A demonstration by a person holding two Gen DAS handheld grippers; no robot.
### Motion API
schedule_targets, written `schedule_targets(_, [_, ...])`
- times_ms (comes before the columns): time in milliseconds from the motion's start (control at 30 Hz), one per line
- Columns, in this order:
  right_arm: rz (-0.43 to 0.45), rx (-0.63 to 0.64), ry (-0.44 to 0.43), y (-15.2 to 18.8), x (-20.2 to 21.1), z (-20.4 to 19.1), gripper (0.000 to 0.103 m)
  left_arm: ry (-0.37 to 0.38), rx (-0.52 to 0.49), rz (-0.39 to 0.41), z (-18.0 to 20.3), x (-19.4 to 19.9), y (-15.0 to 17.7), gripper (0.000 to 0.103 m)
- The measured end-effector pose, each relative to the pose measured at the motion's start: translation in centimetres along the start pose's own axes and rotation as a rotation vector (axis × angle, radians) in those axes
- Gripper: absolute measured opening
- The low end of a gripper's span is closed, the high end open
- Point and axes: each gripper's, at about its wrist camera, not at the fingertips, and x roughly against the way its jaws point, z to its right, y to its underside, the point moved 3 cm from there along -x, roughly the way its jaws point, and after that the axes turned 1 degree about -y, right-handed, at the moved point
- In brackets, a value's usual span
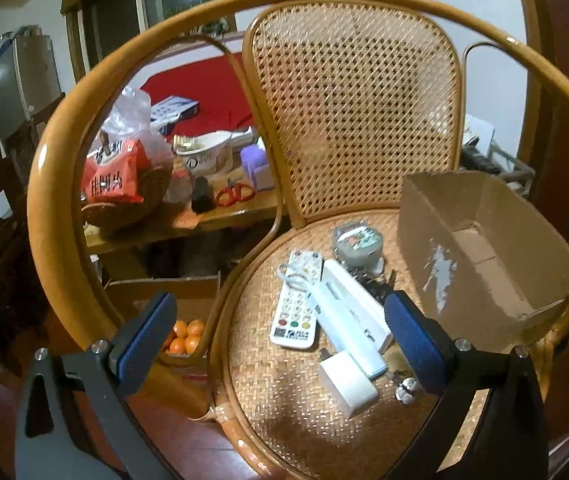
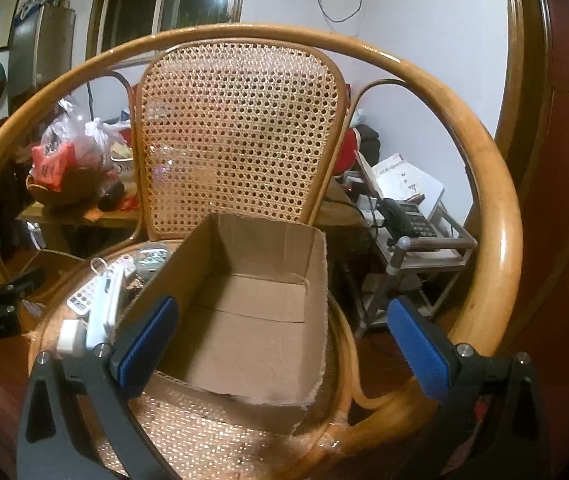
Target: Organize rigid objects
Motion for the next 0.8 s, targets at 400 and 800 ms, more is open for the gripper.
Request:
schedule_targets(400, [-0.086, -0.061, 0.014, -1.3, -3.6, 1.5, 0.103, 0.016, 0.031, -0.116, -0.2, -2.6, 0.8, 0.103])
schedule_targets(800, [-0.263, -0.066, 0.037, -1.2, -9.6, 2.1, 0.096, 0.005, 0.008, -0.233, 0.1, -5.1, 1.8, 0.103])
